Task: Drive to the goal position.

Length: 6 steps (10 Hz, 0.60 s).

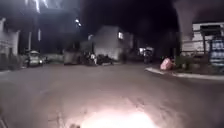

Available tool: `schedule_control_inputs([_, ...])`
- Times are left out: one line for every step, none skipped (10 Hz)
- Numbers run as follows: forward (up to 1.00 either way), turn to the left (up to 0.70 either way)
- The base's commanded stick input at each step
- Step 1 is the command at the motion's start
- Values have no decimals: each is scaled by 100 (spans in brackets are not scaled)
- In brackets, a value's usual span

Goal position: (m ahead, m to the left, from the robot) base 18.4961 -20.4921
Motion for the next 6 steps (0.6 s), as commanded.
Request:
schedule_control_inputs([100,-27])
schedule_control_inputs([100,-27])
schedule_control_inputs([100,-27])
schedule_control_inputs([100,-15])
schedule_control_inputs([100,-3])
schedule_control_inputs([100,0])
